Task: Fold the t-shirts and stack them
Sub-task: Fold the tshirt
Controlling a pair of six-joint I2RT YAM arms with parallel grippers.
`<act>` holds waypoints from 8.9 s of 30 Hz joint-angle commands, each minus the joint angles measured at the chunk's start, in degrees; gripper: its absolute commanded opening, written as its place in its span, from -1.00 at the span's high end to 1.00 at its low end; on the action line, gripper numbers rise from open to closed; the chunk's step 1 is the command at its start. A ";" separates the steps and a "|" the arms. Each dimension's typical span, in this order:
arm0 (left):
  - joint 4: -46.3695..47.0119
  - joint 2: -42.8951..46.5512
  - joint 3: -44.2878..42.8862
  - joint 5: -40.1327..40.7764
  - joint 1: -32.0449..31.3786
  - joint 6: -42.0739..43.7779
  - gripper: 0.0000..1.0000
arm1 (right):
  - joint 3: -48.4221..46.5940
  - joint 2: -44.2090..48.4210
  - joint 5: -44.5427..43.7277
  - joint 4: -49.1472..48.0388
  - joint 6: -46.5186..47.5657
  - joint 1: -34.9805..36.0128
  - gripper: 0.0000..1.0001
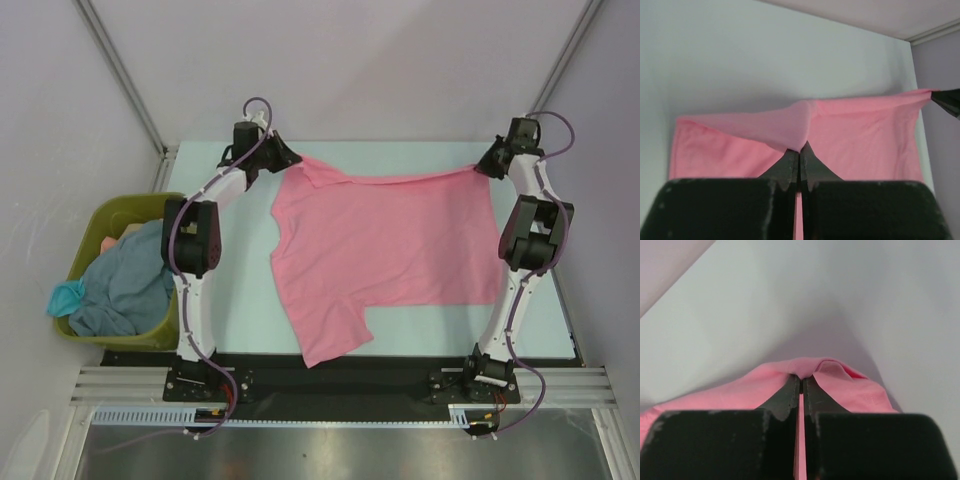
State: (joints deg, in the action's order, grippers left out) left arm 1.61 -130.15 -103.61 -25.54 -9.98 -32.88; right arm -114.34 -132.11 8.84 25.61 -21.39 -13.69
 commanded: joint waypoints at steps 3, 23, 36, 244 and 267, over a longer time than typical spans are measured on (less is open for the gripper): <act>-4.58 16.84 7.89 -0.39 -0.92 -5.17 0.99 | -5.18 0.98 3.55 11.56 -1.64 -2.30 1.00; -15.76 42.25 36.54 -2.32 -4.00 -10.79 0.99 | -1.42 7.66 4.26 24.49 3.10 -5.11 0.99; -17.34 43.23 42.70 -0.04 -4.08 -13.26 0.99 | 4.83 8.81 3.03 25.90 5.30 -6.17 0.94; -27.09 23.36 26.36 0.32 2.59 9.68 0.29 | 28.65 0.54 24.99 -25.08 -41.28 37.86 0.67; -25.95 17.03 26.79 -8.56 2.68 8.89 -0.22 | 25.58 6.52 37.74 -4.43 -30.56 34.79 1.00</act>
State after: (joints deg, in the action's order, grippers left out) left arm -24.99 -112.81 -76.60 -30.81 -7.62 -23.94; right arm -86.94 -129.47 43.44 16.56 -55.27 21.45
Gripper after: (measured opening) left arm 0.604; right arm 0.026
